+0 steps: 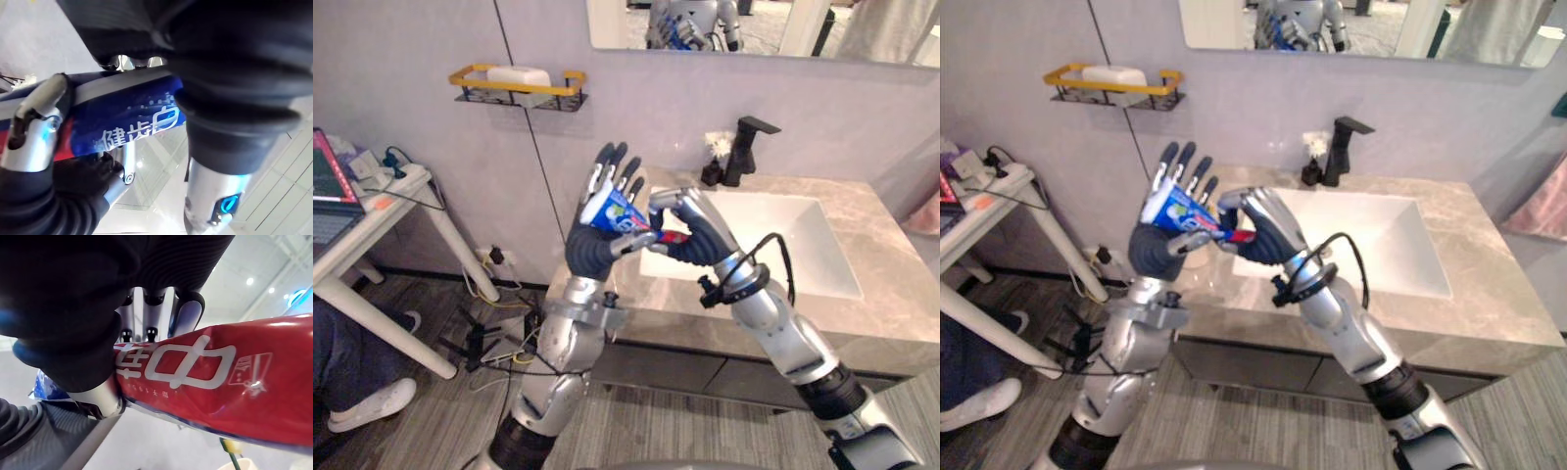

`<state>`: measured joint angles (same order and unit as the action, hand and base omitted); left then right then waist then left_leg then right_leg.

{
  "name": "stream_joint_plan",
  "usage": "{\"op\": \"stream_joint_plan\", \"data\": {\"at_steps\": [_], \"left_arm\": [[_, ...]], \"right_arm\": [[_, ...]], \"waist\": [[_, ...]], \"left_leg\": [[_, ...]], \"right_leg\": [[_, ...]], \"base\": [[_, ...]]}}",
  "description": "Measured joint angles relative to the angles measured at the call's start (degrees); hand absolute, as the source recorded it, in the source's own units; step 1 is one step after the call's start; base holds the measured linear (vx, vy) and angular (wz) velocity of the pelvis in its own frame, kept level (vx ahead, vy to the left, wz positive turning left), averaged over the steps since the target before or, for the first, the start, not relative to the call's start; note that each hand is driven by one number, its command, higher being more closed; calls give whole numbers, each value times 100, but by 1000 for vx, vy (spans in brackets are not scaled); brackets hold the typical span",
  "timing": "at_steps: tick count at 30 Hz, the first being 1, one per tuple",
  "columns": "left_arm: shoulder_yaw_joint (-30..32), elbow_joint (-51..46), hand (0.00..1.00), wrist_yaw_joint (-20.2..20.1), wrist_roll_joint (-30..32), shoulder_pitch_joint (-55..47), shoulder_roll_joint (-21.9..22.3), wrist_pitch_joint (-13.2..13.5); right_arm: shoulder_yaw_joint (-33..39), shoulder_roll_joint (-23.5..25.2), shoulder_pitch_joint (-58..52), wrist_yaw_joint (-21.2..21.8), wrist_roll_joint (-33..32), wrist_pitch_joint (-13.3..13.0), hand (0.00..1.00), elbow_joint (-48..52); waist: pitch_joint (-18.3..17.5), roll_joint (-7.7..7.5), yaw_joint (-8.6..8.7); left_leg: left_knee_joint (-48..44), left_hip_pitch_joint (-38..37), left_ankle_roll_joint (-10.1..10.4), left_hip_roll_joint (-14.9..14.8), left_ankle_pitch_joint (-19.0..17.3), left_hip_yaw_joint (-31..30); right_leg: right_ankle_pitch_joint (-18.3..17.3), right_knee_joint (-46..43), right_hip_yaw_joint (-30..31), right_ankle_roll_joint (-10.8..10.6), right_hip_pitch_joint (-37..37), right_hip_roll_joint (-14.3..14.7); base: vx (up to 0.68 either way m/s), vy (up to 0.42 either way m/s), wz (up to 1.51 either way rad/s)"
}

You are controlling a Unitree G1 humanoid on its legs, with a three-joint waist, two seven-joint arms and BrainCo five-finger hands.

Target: Organize washtable

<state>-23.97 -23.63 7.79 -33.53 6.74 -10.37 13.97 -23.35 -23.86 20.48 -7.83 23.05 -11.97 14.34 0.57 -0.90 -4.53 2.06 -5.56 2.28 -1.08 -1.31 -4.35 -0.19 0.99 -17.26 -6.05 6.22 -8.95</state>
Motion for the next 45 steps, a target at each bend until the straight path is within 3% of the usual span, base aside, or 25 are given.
{"op": "stream_joint_plan", "data": {"at_steps": [10,23,24,39,40,45], "left_arm": [[-49,318,100,374,-55,464,50,61],[-85,407,100,381,-53,480,129,166],[-85,407,100,381,-52,485,129,170],[-180,543,100,383,104,629,123,185],[-180,543,100,382,177,629,123,154],[-36,543,100,385,234,694,122,136]], "right_arm": [[-224,36,46,-199,1,-75,100,-59],[-254,62,42,-174,-7,-126,100,-177],[-251,72,41,-174,-7,-124,0,-177],[98,244,-264,-193,-14,-145,0,-173],[204,267,-324,-193,-7,-150,0,-163],[978,317,-686,-209,-9,-159,0,200]], "waist": [[-16,-24,59],[-18,-27,79],[-18,-27,82],[-21,-67,284],[-20,-68,351],[-20,-68,360]], "left_leg": [[4,-17,-1,-4,6,114],[13,-42,-10,-4,13,164],[16,-49,-10,-4,13,171],[183,-220,-20,-7,38,377],[190,-222,-21,-7,37,386],[199,-215,-24,-15,31,505]], "right_leg": [[34,-7,94,10,-42,2],[50,-7,149,14,-51,3],[51,-7,155,13,-51,3],[64,-7,353,-7,-68,5],[65,-7,358,-8,-69,6],[88,-9,465,-16,-144,18]], "base": [[-35,-5,-5],[-17,-4,-1],[-21,-6,-3],[-23,-5,-7],[0,0,0],[-26,-9,-10]]}}
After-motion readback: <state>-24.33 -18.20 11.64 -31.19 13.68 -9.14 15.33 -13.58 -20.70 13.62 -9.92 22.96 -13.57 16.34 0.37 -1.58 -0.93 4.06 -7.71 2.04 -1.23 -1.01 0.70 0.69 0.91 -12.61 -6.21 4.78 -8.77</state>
